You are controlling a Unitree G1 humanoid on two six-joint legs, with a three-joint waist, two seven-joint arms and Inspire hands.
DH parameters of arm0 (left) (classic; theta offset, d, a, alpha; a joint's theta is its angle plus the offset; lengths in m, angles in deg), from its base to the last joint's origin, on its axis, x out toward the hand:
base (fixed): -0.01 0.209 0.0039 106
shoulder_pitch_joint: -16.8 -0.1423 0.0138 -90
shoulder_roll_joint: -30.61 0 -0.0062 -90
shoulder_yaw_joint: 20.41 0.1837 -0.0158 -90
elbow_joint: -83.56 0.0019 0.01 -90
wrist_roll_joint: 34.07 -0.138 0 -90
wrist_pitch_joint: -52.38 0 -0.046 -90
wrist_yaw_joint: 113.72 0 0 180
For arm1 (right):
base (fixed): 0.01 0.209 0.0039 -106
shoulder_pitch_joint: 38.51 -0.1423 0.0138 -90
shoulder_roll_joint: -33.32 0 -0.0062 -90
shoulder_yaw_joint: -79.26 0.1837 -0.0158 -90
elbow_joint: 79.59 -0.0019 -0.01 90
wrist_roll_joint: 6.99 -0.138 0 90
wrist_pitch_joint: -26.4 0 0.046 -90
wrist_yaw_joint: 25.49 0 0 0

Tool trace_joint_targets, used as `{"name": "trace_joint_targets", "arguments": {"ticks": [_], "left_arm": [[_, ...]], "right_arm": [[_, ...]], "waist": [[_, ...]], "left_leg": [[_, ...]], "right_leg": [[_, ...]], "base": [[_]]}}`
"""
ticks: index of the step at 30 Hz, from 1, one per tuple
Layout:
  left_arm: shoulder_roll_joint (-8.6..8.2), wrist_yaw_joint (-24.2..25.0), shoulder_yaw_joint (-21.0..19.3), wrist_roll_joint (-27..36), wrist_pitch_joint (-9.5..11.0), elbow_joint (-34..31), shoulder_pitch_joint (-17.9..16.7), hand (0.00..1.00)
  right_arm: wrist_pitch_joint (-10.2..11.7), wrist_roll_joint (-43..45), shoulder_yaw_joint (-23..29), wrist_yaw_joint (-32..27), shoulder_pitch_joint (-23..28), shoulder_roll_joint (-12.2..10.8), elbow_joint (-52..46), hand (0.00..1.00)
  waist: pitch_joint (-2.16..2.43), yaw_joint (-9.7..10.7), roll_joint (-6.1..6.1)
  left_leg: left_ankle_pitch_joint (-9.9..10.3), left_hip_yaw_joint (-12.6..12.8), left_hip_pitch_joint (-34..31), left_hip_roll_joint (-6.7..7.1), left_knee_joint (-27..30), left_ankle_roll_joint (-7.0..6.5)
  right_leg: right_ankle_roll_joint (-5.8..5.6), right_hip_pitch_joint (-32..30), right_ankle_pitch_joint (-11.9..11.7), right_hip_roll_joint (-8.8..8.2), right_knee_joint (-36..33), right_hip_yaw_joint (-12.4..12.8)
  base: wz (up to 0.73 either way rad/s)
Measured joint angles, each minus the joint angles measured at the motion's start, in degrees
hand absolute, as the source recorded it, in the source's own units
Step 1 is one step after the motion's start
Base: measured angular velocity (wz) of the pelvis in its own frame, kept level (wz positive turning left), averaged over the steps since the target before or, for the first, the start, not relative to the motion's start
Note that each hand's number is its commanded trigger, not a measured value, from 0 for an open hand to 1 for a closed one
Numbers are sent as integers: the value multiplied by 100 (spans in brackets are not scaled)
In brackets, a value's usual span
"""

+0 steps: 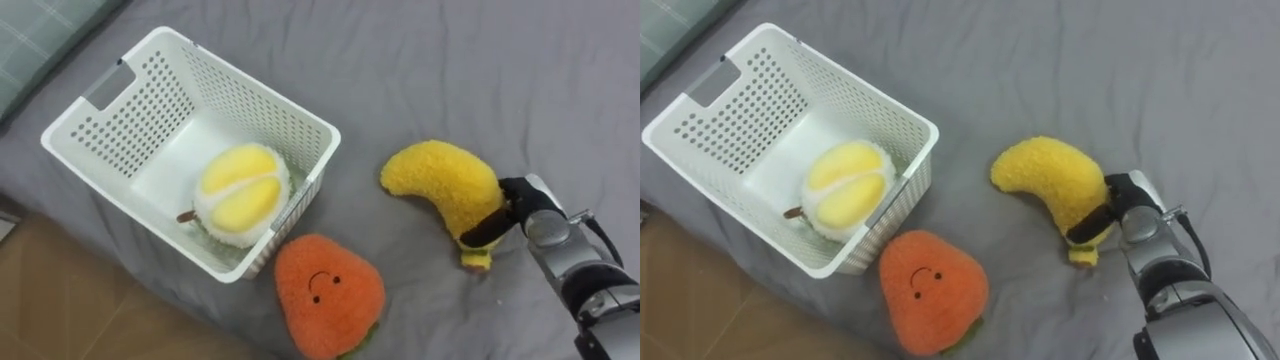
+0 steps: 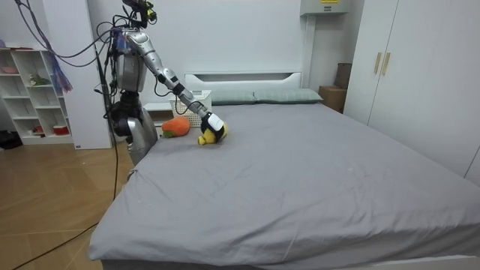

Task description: Collect toys from the bed

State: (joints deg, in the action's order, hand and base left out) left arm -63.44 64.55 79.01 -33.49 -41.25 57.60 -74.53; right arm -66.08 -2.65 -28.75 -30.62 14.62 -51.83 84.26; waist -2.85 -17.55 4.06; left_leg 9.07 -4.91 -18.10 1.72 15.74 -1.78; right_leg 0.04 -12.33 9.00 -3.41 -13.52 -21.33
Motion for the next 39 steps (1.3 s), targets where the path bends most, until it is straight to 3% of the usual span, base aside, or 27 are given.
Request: {"name": "trace_joint_targets", "arguments": {"ticks": [10, 18, 24, 26, 30, 31, 32, 39], "left_arm": [[4, -12, -36, -3, 177, -3, 132, 0], [56, -44, -263, -13, 151, -112, 42, 0], [37, -78, -364, -9, 163, -378, -200, 0], [29, -118, -409, 64, 162, -423, -334, 0], [-46, -143, -495, 94, 153, -441, -561, 0], [-70, -143, -497, 98, 153, -444, -644, 0], [-73, -142, -511, 90, 141, -475, -727, 0], [-78, -88, -862, -406, -145, -610, -970, 0]], "right_arm": [[55, -184, 18, -31, 0, 0, -124, 100], [45, -215, 263, -25, 44, 26, -1865, 100], [38, -175, 357, -52, 644, 15, -3368, 100], [-99, -181, 355, 35, 874, 9, -4158, 100], [-117, -185, 358, 44, 885, -1, -5016, 100], [-126, -148, 366, 79, 899, -4, -5216, 100], [-137, -144, 368, 114, 911, -6, -5487, 100], [-143, 81, 357, 283, 948, -77, -6276, 100]], "waist": [[-2, 13, 11], [16, 449, 19], [149, 570, 135], [199, 622, 111], [263, 761, 2], [311, 793, -26], [329, 790, -43], [310, 660, -65]], "left_leg": [[-11, 26, -52, 5, -3, -14], [-25, 55, 259, 17, -31, -30], [-23, 243, 921, 13, -241, -32], [-20, 309, 1185, 9, -334, -39], [-21, 296, 1536, 14, -422, -42], [-19, 297, 1634, 21, -435, -43], [-18, 303, 1680, 21, -436, -42], [-26, 237, 1795, 69, -412, -46]], "right_leg": [[0, -53, 0, -17, 3, 74], [-3, 242, 2, -43, 9, 46], [-12, 891, 6, -28, 218, 109], [-28, 1125, 16, -26, 284, 155], [-64, 1496, 38, -36, 315, 123], [-82, 1625, 50, -48, 381, 124], [-84, 1676, 57, -52, 391, 151], [-83, 1829, 83, -36, 392, 92]], "base": [[0], [0], [-4], [-15], [0], [5], [4], [6]]}}
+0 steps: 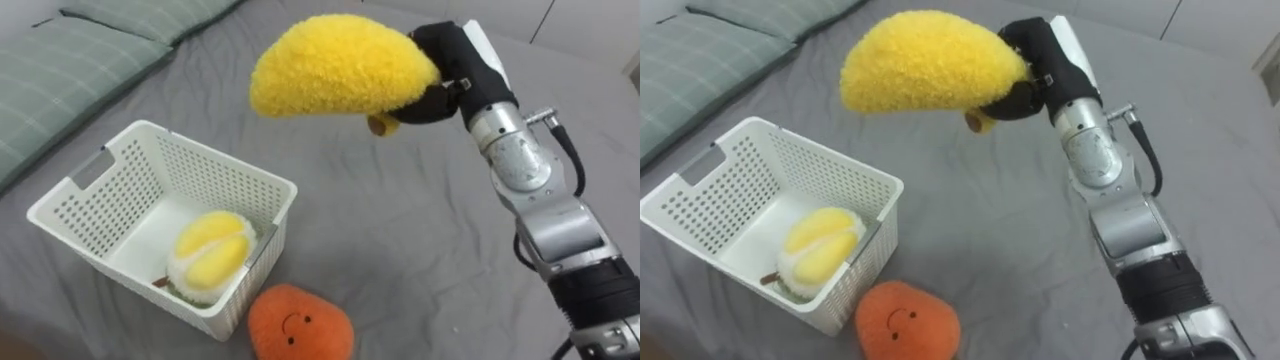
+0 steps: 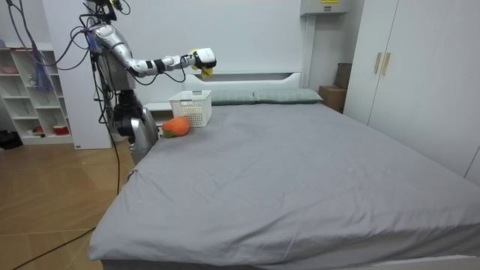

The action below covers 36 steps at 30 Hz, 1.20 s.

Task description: Collect toys from the bed

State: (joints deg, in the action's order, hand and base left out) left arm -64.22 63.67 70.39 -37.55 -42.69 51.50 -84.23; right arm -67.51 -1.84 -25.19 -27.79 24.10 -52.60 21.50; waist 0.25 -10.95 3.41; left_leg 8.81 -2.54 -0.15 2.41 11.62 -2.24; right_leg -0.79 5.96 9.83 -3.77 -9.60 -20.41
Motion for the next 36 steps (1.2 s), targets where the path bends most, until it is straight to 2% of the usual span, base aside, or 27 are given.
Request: {"name": "trace_joint_targets", "arguments": {"ticks": [2, 6, 8, 11, 13, 16, 18, 21, 23, 25, 27, 28, 30, 31, 36], "left_arm": [[-6, 2, -2, -83, -87, -193, -44, 0], [-8, -9, -35, -116, -88, -285, -76, 0], [-23, -18, -53, -290, -128, -286, -118, 0], [-125, -18, -77, -548, -288, -285, -158, 0], [-166, -18, -76, -629, -342, -284, -181, 0], [-182, -17, -134, -762, -461, -336, -241, 0], [-209, -14, -177, -910, -541, -434, -283, 0], [-261, 1, -264, -1171, -689, -606, -376, 0], [-255, 1, -265, -1199, -782, -632, -419, 0], [-257, 1, -264, -1196, -873, -632, -428, 0], [-285, 17, -264, -1197, -883, -631, -433, 0], [-286, 57, -264, -1197, -890, -631, -435, 0], [-280, 89, -262, -1198, -921, -632, -433, 0], [-277, 96, -263, -1196, -935, -632, -434, 0], [-274, 108, -262, -1193, -965, -632, -439, 0]], "right_arm": [[-58, 197, -21, 62, 0, -57, -61, 100], [-189, 568, -145, 97, -2, -127, -129, 100], [-278, 773, -272, 168, -2, -260, -166, 100], [-494, 848, -318, 267, -2, -466, -166, 100], [-505, 855, -322, 268, -2, -536, -166, 100], [-574, 888, -452, 273, -3, -559, -165, 100], [-633, 889, -544, 349, -3, -584, -165, 100], [-731, 1006, -660, 508, -3, -597, -112, 100], [-800, 1091, -698, 563, -4, -718, 116, 100], [-837, 1090, -703, 601, -6, -873, 362, 100], [-878, 1085, -713, 647, -5, -986, 539, 100], [-881, 1082, -713, 683, -5, -1043, 611, 90], [-897, 1068, -717, 735, -5, -1062, 655, 6], [-897, 1068, -718, 736, -6, -1062, 670, 0], [-897, 1067, -721, 733, -42, -1065, 960, 0]], "waist": [[-17, -52, 4], [-47, -236, 45], [-99, -272, 145], [-94, -432, 205], [-95, -526, 205], [-105, -680, 186], [-112, -741, 177], [-111, -874, 181], [-106, -1066, 189], [-80, -1150, 240], [-90, -1187, 265], [-92, -1201, 280], [-101, -1253, 322], [-106, -1273, 323], [-134, -1316, 403]], "left_leg": [[-7, -91, -21, 24, 2, -12], [-13, -138, -18, 47, -30, -23], [-13, -228, -37, 99, -30, -24], [-6, -286, -31, 111, -23, -33], [-6, -384, -33, 125, -17, -37], [-8, -554, -26, 165, 24, -39], [-42, -667, -43, 206, 24, -42], [-92, -850, -65, 294, 36, -16], [-120, -912, -59, 332, 55, -20], [-146, -984, -65, 337, 84, -44], [-169, -1074, -102, 370, 108, -48], [-188, -1129, -136, 412, 114, -48], [-214, -1193, -156, 437, 113, -49], [-215, -1194, -156, 437, 113, -51], [-219, -1201, -159, 445, 113, -57]], "right_leg": [[-4, 3, 2, -14, 0, -35], [-28, 15, 17, -31, 3, -63], [-36, 30, 22, -36, 28, -164], [-38, 88, 16, -36, 99, -198], [-43, 136, 14, -52, 108, -314], [-54, 236, 13, -77, 120, -492], [-66, 247, 21, -89, 111, -526], [-127, 292, 68, -134, 101, -656], [-136, 317, 115, -168, 99, -705], [-119, 332, 104, -162, 100, -791], [-114, 339, 100, -155, 102, -878], [-113, 328, 98, -165, 101, -938], [-114, 326, 99, -182, 97, -986], [-114, 328, 99, -184, 96, -987], [-120, 349, 95, -188, 96, -994]], "base": [[13], [6], [15], [10], [23], [29], [32], [33], [19], [22], [27], [24], [18], [4], [0]]}}
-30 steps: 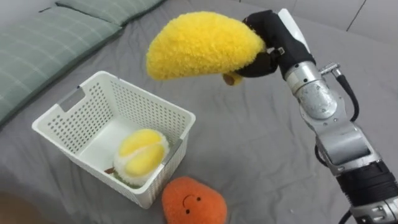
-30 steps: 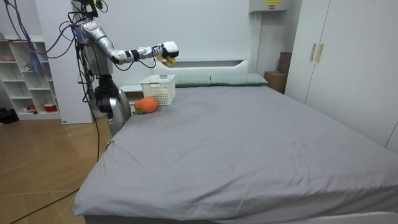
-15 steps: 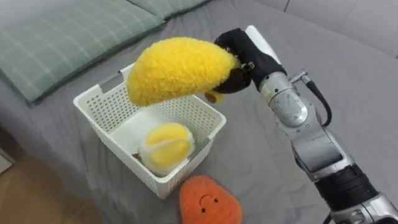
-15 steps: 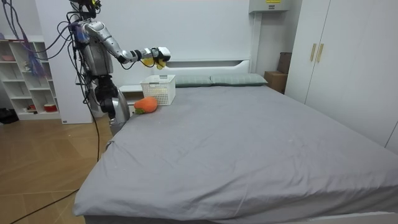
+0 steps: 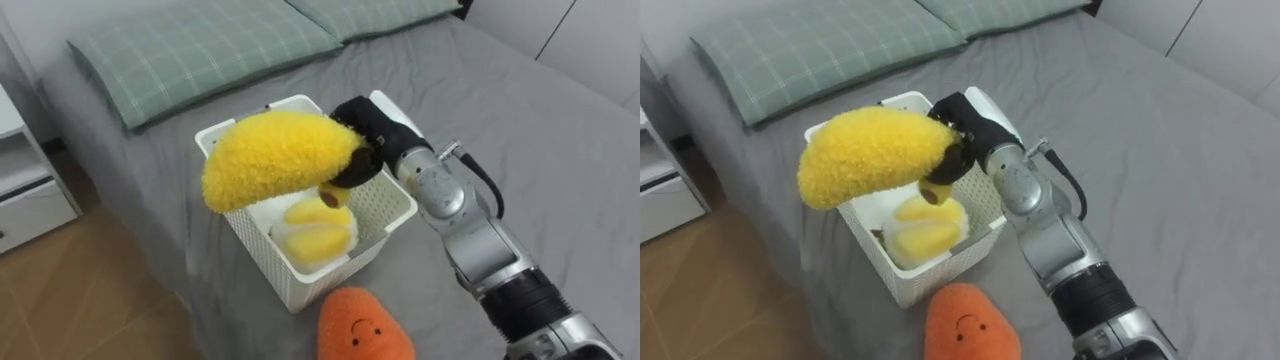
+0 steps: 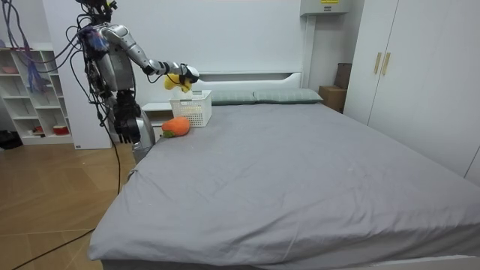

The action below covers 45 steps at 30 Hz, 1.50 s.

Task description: Collect toys from the bed

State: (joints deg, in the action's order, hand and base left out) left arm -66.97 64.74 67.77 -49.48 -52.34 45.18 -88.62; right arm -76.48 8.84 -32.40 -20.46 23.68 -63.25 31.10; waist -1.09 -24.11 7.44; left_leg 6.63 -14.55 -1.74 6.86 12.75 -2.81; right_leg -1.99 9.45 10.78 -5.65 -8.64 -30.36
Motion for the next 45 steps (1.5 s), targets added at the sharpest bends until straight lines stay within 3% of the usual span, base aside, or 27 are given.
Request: {"name": "trace_joint_targets", "arguments": {"ticks": [18, 23, 30, 36, 39, 41, 45], "left_arm": [[-2, 4, -4, -50, 3, -240, 8, 0], [-22, 4, -4, -169, 7, -331, 15, 0], [-24, 4, -18, -258, 6, -377, 10, 0], [-25, 84, -23, -276, 7, -507, -26, 0], [-26, 88, -23, -278, 8, -504, -27, 0], [-23, 87, -21, -271, 6, -431, -33, 0], [-42, 87, -25, -270, -13, -426, -41, 0]], "right_arm": [[-25, 13, 33, 5, 0, 62, 117, 0], [-24, 12, 37, 4, 1, 85, 117, 0], [-23, 10, 38, 2, 1, 173, 117, 0], [-20, -23, 96, 2, 1, 204, 116, 0], [-14, -67, 261, 3, 1, 202, 111, 0], [-15, -93, 455, 0, 28, 203, 40, 0], [105, -176, 707, -16, 344, 207, -321, 0]], "waist": [[-24, 120, 8], [-16, 186, -116], [16, 201, -190], [22, 307, -189], [24, 468, -192], [63, 546, -219], [63, 689, -276]], "left_leg": [[6, 48, -22, -17, -2, -9], [4, 111, -7, -29, -7, -21], [15, 197, 11, -49, -31, -39], [27, 354, 72, -107, -52, -52], [37, 422, 141, -120, -52, -56], [77, 517, 160, -150, -53, -57], [93, 780, 329, -232, -108, -65]], "right_leg": [[-4, -60, -7, -24, -3, 50], [-10, -69, -23, -13, -9, 112], [-15, -103, -38, -9, -22, 240], [-12, -120, -49, 11, -88, 463], [-13, -100, -49, 31, -112, 696], [7, -120, -61, 66, -114, 902], [31, -121, -103, 111, -104, 1195]], "base": [[0], [-5], [-7], [-11], [-13], [-26], [-35]]}}
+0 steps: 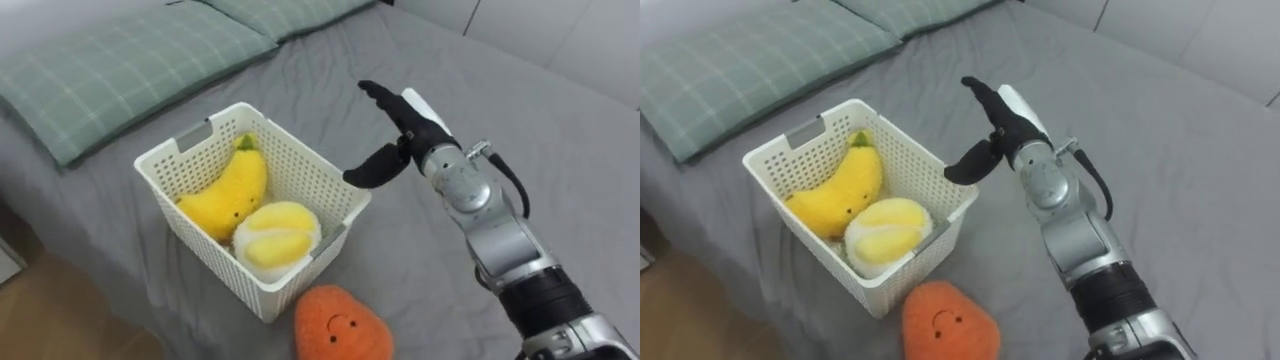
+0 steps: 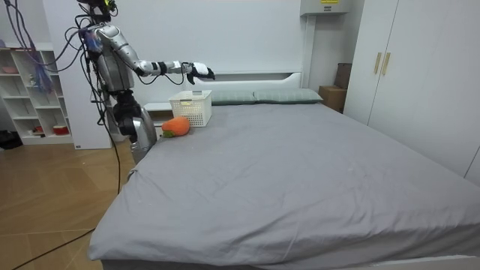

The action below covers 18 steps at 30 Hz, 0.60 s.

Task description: Collect toys from the bed

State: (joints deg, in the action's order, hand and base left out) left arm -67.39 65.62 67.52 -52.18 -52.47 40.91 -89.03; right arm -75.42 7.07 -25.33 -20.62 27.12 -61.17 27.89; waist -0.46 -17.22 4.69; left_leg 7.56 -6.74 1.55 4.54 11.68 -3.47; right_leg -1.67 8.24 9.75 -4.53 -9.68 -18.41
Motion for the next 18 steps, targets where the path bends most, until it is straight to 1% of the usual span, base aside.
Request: {"name": "trace_joint_targets", "arguments": {"ticks": [1, 2, 3, 4, 5, 6, 7, 8, 10, 12, 14, 18], "left_arm": [[-21, 0, -4, 13, 3, 6, 0, 0], [-37, 0, 0, 52, 8, 16, 0, 0], [-43, 0, 1, 54, 24, 17, 4, 0], [-44, 1, 1, 53, 75, 17, 3, 0], [-36, 0, -2, 54, 140, 27, 6, 0], [-32, 0, -2, 56, 163, 44, 11, 0], [-32, 0, 0, 55, 169, 56, 21, 0], [-33, -1, 5, 56, 171, 57, 20, 0], [-40, -1, 6, 56, 181, 56, 26, 0], [-52, -1, 6, 55, 195, 56, 42, 0], [-49, 0, 4, 60, 211, 62, 79, 0], [-38, 0, -7, 60, 282, 129, 120, 0]], "right_arm": [[55, -4, 68, -2, 136, 1, -72, 0], [70, -13, 102, -10, 241, 6, -94, 0], [73, -16, 128, -11, 280, 7, -94, 0], [73, -47, 170, -13, 342, 9, -94, 0], [74, -187, 239, -26, 394, 18, -88, 0], [74, -302, 253, -55, 416, 35, -78, 0], [89, -490, 257, -113, 482, 96, -78, 0], [94, -620, 271, -136, 548, 128, -78, 0], [94, -753, 295, -202, 624, 134, -79, 0], [94, -853, 311, -230, 654, 134, -79, 0], [131, -1051, 405, -218, 710, 116, -92, 0], [140, -1335, 503, -200, 1010, 66, -270, 0]], "waist": [[7, 78, -32], [31, 181, -69], [33, 247, -84], [32, 302, -105], [16, 360, -138], [16, 409, -152], [21, 526, -157], [23, 599, -157], [30, 633, -148], [35, 727, -136], [35, 787, -140], [28, 837, -152]], "left_leg": [[26, 39, 22, -9, -4, -4], [33, 72, 25, -14, -6, -8], [33, 113, 37, -23, -14, -9], [36, 211, 81, -51, -30, -11], [68, 304, 103, -83, -31, -5], [79, 335, 104, -94, -31, -2], [84, 383, 113, -110, -31, -2], [93, 475, 117, -139, -32, -2], [130, 619, 112, -193, -36, 11], [147, 684, 107, -215, -52, 19], [152, 836, 198, -247, -114, 21], [177, 941, 293, -274, -195, 30]], "right_leg": [[0, 16, -4, 15, -3, 118], [0, 27, -8, 17, -15, 179], [1, 23, -9, 23, -18, 227], [9, 20, -27, 42, -23, 336], [17, 7, -38, 64, -24, 429], [21, -3, -42, 69, -23, 439], [23, -16, -44, 72, -25, 450], [24, -31, -44, 83, -27, 496], [40, -100, -55, 110, -36, 586], [46, -143, -58, 124, -38, 627], [50, -170, -61, 146, -35, 743], [52, -143, -63, 167, -4, 746]], "base": [[-30], [-25], [-31], [-43], [-44], [-31], [-22], [-25], [-38], [-27], [-26], [-16]]}}
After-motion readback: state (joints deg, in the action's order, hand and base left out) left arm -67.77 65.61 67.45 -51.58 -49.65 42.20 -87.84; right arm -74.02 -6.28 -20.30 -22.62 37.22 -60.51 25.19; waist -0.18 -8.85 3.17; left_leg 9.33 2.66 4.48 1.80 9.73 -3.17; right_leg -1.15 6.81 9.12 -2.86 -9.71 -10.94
